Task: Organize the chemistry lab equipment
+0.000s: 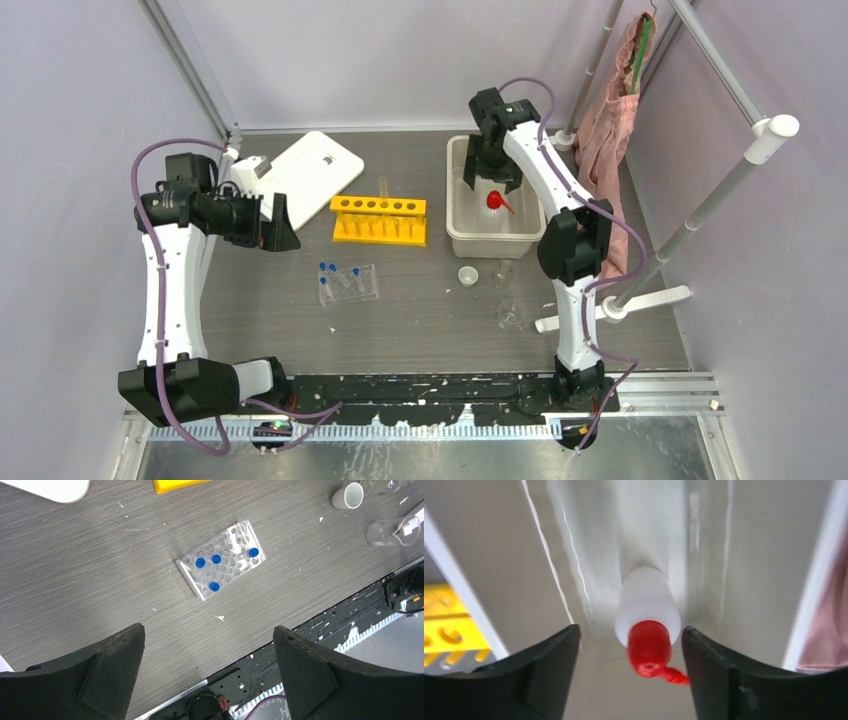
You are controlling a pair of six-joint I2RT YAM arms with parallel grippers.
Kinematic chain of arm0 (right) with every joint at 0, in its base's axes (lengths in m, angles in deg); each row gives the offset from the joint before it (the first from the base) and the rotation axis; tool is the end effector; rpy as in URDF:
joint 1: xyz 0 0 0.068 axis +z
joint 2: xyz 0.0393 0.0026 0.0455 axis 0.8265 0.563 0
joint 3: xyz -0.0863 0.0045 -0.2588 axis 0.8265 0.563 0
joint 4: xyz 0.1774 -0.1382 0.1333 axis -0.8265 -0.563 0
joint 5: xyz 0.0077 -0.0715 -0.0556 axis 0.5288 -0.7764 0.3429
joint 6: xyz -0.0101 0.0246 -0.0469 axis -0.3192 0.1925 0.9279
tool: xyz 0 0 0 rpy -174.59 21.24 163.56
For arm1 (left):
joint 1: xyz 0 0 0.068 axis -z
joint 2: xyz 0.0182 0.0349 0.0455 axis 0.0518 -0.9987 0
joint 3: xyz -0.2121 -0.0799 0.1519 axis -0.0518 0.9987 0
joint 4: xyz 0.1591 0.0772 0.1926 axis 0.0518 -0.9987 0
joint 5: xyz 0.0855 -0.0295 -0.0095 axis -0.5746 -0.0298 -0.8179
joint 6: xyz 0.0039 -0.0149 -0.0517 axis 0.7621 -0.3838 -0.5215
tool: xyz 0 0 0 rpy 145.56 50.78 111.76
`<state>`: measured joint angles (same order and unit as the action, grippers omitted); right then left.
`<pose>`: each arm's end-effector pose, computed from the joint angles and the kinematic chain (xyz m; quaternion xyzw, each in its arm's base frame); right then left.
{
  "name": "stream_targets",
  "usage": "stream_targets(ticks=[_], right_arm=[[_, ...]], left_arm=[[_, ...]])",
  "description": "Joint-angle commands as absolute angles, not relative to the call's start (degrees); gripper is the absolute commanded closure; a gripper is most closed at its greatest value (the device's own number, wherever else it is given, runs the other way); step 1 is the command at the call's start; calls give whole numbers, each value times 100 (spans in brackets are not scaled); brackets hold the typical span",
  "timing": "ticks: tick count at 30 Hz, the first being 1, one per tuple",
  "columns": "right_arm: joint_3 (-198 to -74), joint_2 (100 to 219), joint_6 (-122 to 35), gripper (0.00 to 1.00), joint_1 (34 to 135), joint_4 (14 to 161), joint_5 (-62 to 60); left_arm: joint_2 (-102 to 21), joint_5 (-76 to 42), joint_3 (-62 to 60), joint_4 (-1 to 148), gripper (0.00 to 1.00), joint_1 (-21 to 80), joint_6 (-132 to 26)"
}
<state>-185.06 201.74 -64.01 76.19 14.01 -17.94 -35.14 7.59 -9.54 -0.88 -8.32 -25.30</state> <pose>0.4145 0.1487 0.2966 0.0708 0.9830 -0.0099 0.1692 0.2101 0.0224 0.3738 0.1073 0.9269 -0.2088 0.2930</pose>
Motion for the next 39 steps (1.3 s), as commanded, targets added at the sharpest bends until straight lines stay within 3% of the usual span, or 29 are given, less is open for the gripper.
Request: stream_targets(ticks=[1,5,8,11,15,17,20,23,29,39], right_arm=[[-19615,19864,-6351,12,7611,1291,-2920],[-19981,19683,-6212,6,7613,1352,-3525],[-19642,19174,-6270,16,7614,1665,-3791],[-19038,18625,-6272,25,7687,1910,-3375],[-17806,18009,-6275,24,7779,1778,-2288],[-16921,17572,-6245,32,7906,2048,-2100],[-15849,17035,-6373,52,7917,2453,-1713],[-15277,16869,-6412,56,7913,2782,-1617],[-15674,17889,-6250,71,7768,2782,-1890],[-17844,19725,-6274,76,7278,2651,-1848]], left_arm=[[-3355,819,-960,-57,0,-849,-2430],[-3369,821,-947,-31,0,-857,-2433],[-3408,864,-942,9,0,-854,-2503],[-3440,895,-965,19,0,-858,-2515],[-3425,888,-936,40,0,-856,-2435],[-3429,890,-912,55,0,-855,-2413],[-3469,886,-902,60,0,-854,-2408],[-3502,891,-925,47,0,-858,-2423],[-3463,837,-1048,-3,0,-860,-2382],[-3421,671,-1017,-40,0,-856,-2190]])
